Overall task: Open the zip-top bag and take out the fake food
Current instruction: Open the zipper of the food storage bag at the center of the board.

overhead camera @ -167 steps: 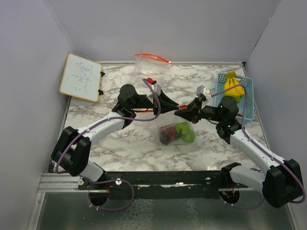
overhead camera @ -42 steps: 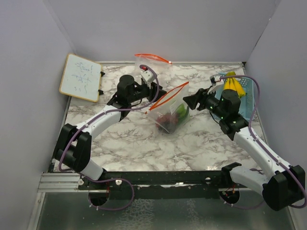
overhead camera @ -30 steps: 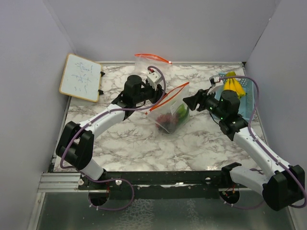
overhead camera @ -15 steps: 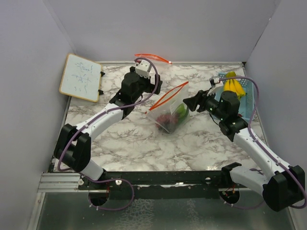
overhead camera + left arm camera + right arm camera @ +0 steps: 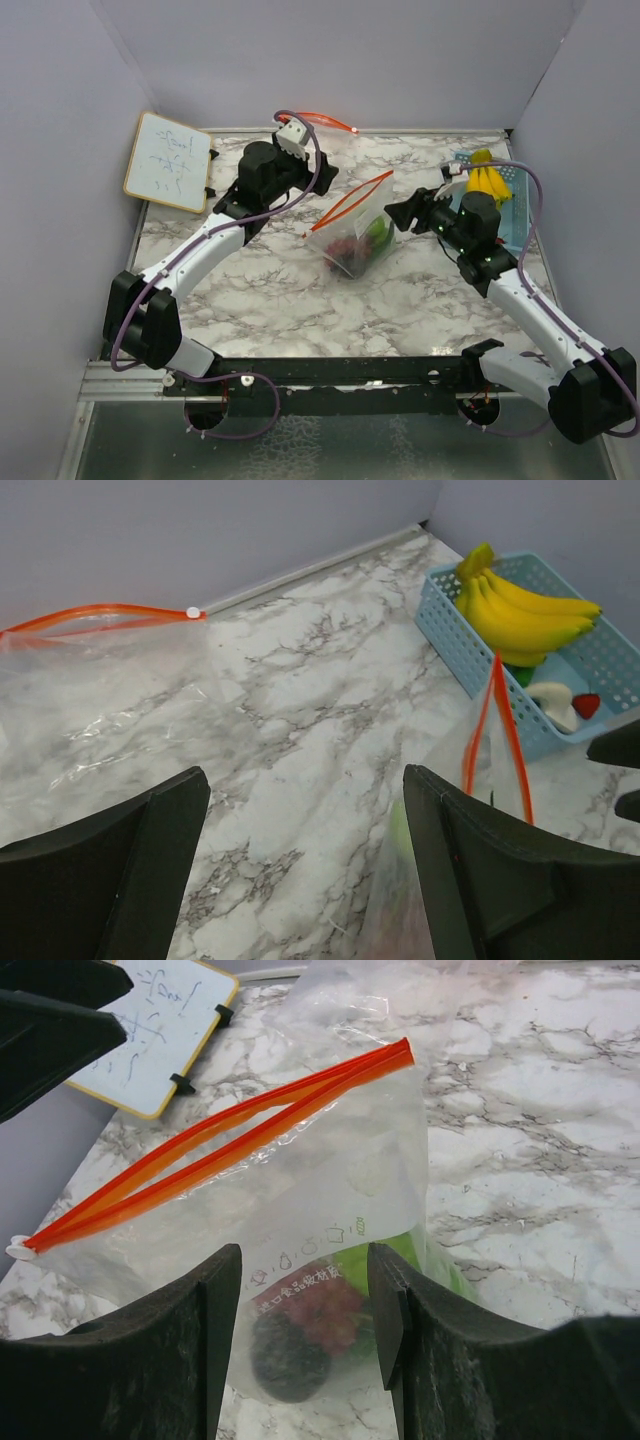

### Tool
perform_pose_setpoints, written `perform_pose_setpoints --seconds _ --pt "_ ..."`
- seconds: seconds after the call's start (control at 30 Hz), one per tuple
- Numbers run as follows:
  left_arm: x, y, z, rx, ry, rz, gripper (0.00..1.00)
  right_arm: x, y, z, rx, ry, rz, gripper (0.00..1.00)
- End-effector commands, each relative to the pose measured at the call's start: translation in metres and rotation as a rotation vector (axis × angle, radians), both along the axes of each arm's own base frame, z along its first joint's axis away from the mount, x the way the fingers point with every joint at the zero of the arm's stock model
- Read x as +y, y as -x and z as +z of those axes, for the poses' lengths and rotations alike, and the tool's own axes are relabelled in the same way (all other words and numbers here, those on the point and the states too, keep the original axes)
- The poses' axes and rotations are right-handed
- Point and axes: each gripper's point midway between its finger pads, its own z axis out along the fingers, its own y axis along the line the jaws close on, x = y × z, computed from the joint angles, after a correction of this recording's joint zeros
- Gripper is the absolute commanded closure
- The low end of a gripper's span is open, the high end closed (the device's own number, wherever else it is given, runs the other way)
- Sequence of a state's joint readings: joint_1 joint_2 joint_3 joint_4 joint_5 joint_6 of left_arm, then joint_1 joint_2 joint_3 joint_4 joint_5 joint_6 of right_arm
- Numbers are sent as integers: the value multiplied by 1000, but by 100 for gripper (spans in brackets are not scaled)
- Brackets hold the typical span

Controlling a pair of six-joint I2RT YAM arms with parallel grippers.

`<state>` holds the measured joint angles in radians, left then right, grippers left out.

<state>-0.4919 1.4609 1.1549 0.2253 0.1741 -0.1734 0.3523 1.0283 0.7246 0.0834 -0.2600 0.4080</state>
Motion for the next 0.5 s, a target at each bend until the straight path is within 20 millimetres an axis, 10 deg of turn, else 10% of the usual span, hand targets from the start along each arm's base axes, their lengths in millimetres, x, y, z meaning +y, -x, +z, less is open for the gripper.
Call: perform_pose_setpoints --seconds 0.0,0.2,0.47 --pt "-22 30 8 39 14 -187 19 -8 -6 -2 -3 -16 -70 47" --pt "-33 43 1 76 25 -258 19 3 -3 1 -10 -21 0 44" --pt "-45 48 -12 103 10 -287 20 -3 2 5 -73 -37 -19 3"
